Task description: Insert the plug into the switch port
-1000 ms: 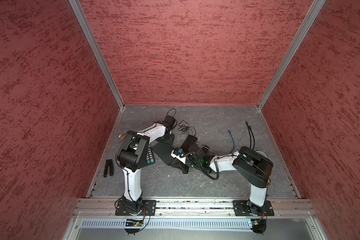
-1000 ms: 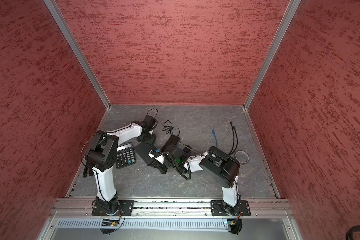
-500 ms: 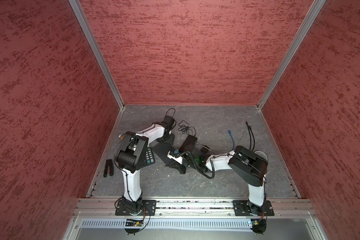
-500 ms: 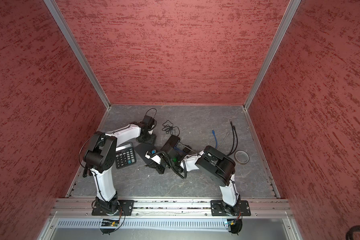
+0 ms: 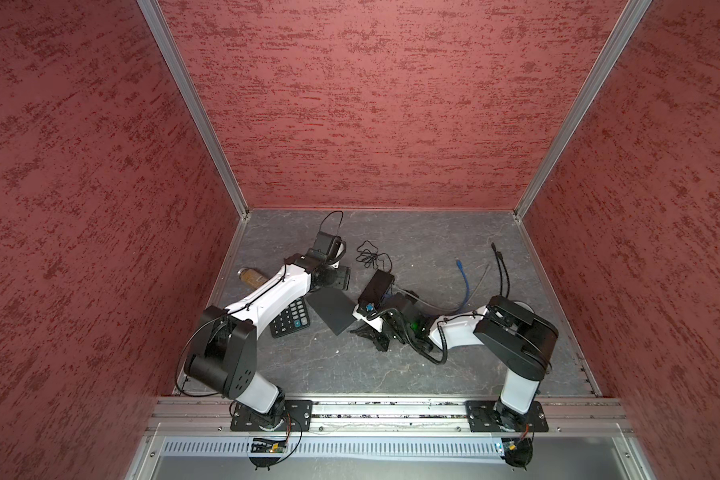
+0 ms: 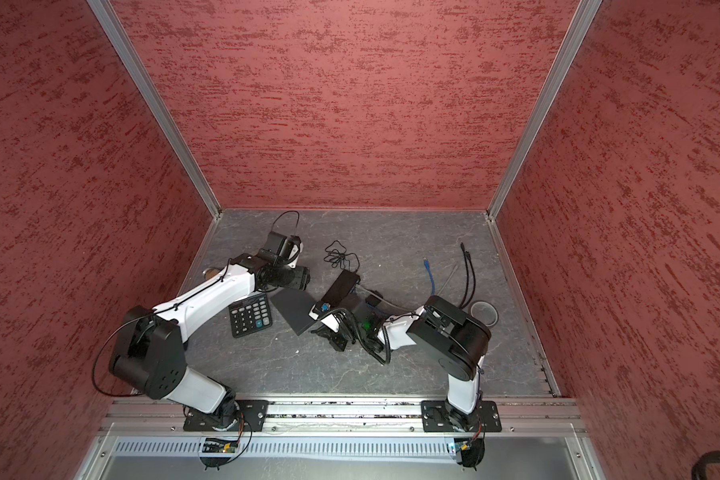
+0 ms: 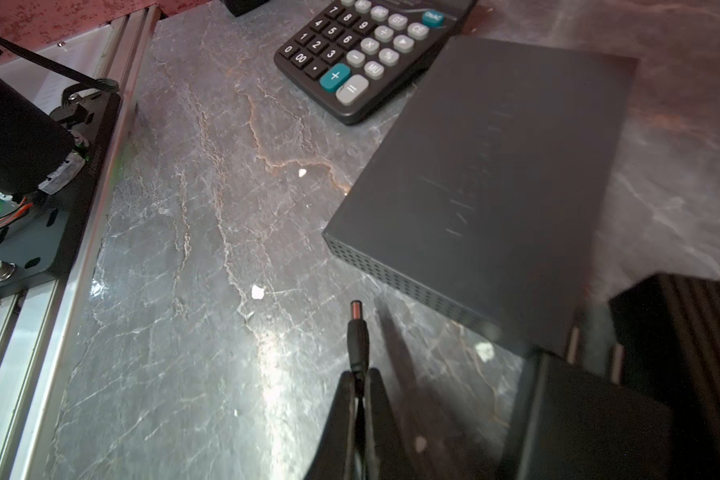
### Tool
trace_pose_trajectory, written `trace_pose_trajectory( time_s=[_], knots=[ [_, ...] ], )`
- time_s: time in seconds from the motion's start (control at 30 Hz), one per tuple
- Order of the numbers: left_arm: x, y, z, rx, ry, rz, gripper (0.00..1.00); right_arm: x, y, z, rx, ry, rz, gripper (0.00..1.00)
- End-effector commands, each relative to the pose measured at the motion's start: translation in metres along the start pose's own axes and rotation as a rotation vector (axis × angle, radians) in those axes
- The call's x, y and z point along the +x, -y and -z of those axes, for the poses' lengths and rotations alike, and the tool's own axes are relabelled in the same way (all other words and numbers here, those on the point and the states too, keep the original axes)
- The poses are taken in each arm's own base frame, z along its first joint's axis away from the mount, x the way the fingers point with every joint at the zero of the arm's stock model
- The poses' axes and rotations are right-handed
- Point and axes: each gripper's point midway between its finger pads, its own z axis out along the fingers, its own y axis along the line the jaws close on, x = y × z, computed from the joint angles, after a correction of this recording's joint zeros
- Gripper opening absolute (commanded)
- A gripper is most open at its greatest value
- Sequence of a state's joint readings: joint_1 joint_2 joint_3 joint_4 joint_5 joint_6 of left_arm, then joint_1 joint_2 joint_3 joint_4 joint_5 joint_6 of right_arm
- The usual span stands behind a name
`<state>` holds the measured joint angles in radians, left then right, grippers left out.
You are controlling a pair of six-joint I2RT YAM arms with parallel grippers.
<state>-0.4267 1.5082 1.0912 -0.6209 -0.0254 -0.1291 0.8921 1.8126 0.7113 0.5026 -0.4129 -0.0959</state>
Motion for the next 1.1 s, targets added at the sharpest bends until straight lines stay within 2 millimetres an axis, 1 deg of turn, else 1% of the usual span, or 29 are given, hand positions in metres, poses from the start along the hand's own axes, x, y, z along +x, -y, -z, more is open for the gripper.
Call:
trace_pose_trajectory(
  time_s=[0.0, 0.17, 0.3, 0.4, 0.53, 0.67, 0.77, 0.87, 1.07],
  knots=[
    [0.03, 0.003, 0.006, -0.007, -0.057, 0.042, 0.72, -0.013, 0.014, 0.012, 0.066, 0.054, 0.001, 0.03],
    [0.062, 0.007, 0.019, -0.026, -0.117, 0.073, 0.72, -0.016, 0.032, 0.022, 0.116, 0.068, -0.027, 0.03],
    [0.088, 0.013, 0.028, -0.016, -0.159, 0.114, 0.72, -0.018, 0.043, 0.027, 0.146, 0.081, -0.035, 0.03],
    [0.105, 0.025, 0.027, 0.035, -0.175, 0.157, 0.73, -0.021, 0.051, 0.031, 0.177, 0.097, -0.04, 0.03],
    [0.119, 0.043, 0.017, 0.131, -0.168, 0.213, 0.73, -0.023, 0.059, 0.039, 0.211, 0.111, -0.047, 0.04],
    [0.127, 0.059, 0.01, 0.202, -0.147, 0.197, 0.73, -0.023, 0.067, 0.05, 0.252, 0.122, -0.055, 0.04],
    [0.128, 0.071, 0.006, 0.241, -0.118, 0.158, 0.73, -0.023, 0.073, 0.059, 0.29, 0.13, -0.063, 0.04],
    [0.128, 0.077, -0.002, 0.266, -0.095, 0.139, 0.73, -0.024, 0.079, 0.069, 0.319, 0.146, -0.073, 0.04],
    [0.122, 0.088, -0.015, 0.305, -0.045, 0.099, 0.73, -0.027, 0.084, 0.082, 0.354, 0.163, -0.082, 0.04]
  ],
)
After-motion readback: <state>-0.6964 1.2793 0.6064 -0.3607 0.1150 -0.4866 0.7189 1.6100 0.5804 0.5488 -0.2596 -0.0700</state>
